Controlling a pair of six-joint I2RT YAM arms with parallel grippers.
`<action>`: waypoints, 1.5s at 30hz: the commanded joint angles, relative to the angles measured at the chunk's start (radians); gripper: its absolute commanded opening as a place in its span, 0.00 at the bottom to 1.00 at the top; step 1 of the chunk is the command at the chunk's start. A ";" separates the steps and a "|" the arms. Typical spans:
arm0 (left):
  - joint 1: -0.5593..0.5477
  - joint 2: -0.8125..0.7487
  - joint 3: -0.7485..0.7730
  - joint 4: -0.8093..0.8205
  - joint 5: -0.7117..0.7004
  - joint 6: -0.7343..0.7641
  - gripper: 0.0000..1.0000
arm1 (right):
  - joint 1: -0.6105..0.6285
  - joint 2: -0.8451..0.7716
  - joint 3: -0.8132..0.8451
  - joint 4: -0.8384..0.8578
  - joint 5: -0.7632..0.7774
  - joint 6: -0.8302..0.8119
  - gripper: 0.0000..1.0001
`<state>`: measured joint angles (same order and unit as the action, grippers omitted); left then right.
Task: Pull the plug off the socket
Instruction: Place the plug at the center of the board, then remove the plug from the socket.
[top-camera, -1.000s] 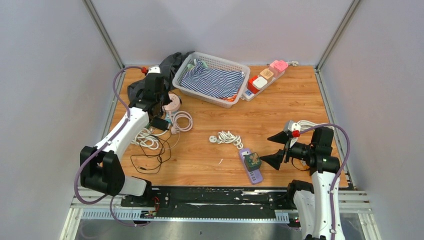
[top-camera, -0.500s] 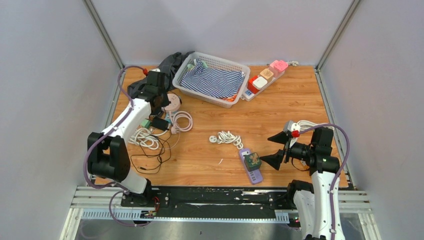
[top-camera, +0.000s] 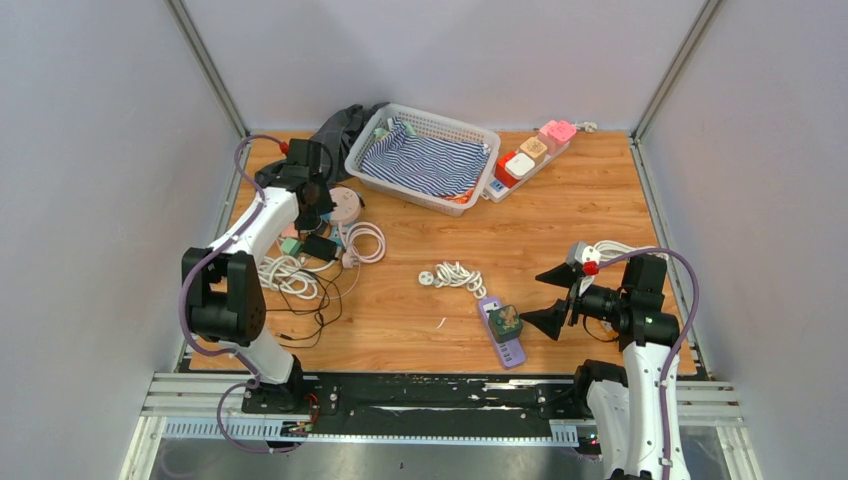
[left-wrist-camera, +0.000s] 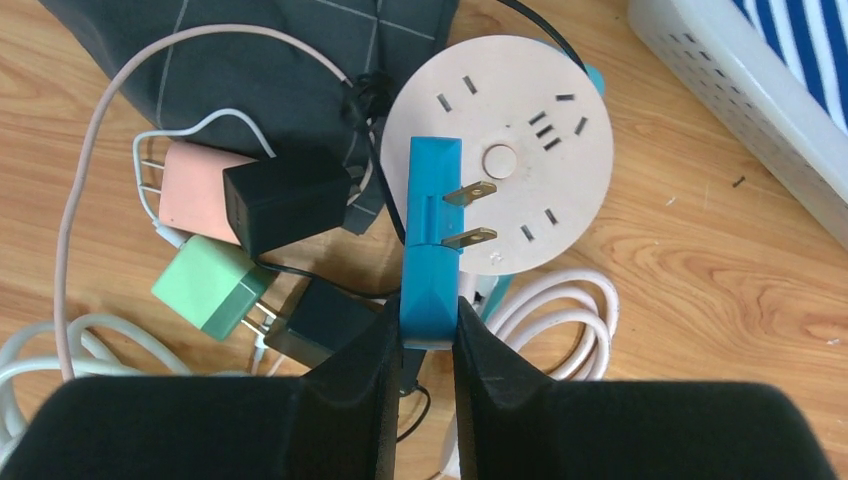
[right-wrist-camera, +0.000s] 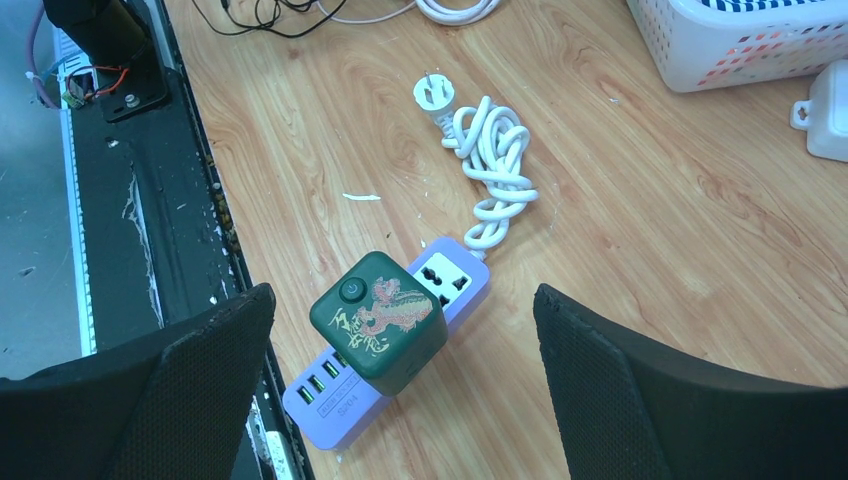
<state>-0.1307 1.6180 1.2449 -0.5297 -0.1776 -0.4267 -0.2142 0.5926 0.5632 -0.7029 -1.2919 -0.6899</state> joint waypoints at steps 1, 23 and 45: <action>0.038 0.035 0.022 -0.026 0.073 -0.022 0.11 | -0.010 -0.005 -0.015 -0.007 0.002 -0.020 1.00; 0.101 -0.089 -0.121 0.129 0.192 -0.040 0.66 | -0.010 -0.004 -0.016 -0.015 0.002 -0.031 1.00; 0.063 -0.719 -0.505 0.652 0.504 -0.097 0.88 | -0.009 -0.032 -0.029 -0.048 -0.043 -0.142 1.00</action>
<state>-0.0425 0.9722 0.7574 0.0036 0.2016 -0.5064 -0.2142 0.5762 0.5503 -0.7200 -1.2976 -0.7719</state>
